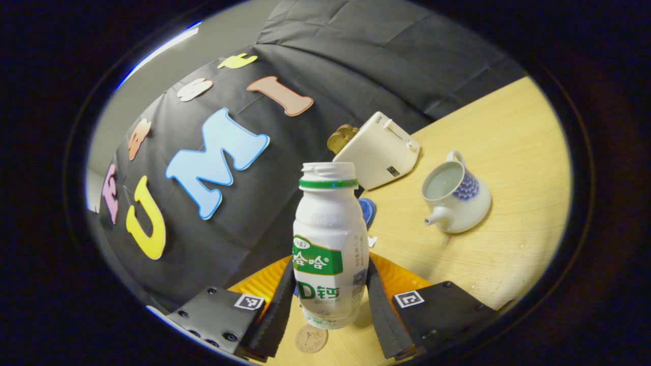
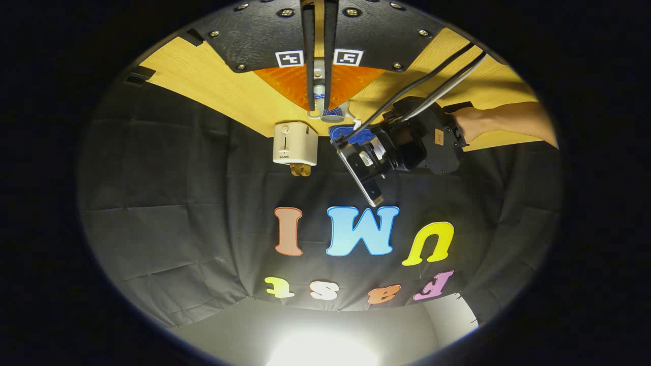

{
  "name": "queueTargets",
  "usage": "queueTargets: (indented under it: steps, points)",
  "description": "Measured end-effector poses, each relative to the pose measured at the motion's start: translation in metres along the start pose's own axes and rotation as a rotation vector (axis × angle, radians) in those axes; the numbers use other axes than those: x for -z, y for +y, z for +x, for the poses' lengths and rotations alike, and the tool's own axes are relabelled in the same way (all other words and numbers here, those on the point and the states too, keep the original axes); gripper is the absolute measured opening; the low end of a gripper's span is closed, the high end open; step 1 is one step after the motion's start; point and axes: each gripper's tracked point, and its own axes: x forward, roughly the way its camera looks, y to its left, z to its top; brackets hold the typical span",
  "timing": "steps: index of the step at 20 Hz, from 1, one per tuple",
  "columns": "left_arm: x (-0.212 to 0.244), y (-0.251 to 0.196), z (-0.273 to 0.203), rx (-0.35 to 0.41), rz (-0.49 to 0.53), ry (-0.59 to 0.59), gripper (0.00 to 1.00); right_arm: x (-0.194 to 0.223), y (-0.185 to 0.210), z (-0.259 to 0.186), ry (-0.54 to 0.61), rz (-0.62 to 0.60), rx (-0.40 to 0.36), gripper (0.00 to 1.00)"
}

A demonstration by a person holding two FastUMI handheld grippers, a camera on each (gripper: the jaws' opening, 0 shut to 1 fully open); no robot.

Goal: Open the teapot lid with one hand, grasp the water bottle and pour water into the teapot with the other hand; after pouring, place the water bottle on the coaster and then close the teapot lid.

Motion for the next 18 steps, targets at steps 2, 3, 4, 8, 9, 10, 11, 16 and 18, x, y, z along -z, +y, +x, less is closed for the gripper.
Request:
queueTargets:
  steps: [2,3,4,8,9,10,11,16,18]
  points:
    - [0.000,-0.006,0.003,0.012,0.044,0.001,0.83,-0.001,-0.003,0.000,-0.002,0.000,0.005,0.07]
    - [0.000,-0.007,0.004,0.012,0.070,0.004,0.83,-0.002,-0.005,-0.001,-0.008,0.002,0.009,0.07]
    - [-0.003,-0.007,0.005,0.003,0.105,0.003,0.72,-0.005,-0.007,0.000,-0.015,0.002,0.013,0.07]
    - [-0.003,-0.008,0.011,-0.007,0.192,0.008,0.83,-0.004,-0.009,0.001,-0.018,-0.001,0.016,0.07]
    - [-0.004,-0.007,0.012,-0.010,0.214,0.012,0.83,-0.003,-0.009,0.001,-0.016,-0.002,0.014,0.07]
    - [-0.006,-0.007,0.012,-0.015,0.236,0.014,0.82,-0.003,-0.011,0.001,-0.016,-0.005,0.016,0.07]
    - [-0.006,-0.007,0.014,-0.017,0.259,0.016,0.77,-0.004,-0.011,0.000,-0.019,-0.007,0.016,0.07]
    - [-0.012,-0.012,0.022,-0.011,0.390,0.025,0.82,-0.009,-0.013,0.000,-0.039,-0.027,0.024,0.07]
    - [-0.014,-0.012,0.020,-0.015,0.407,0.015,0.83,-0.006,-0.013,0.000,-0.031,-0.026,0.020,0.07]
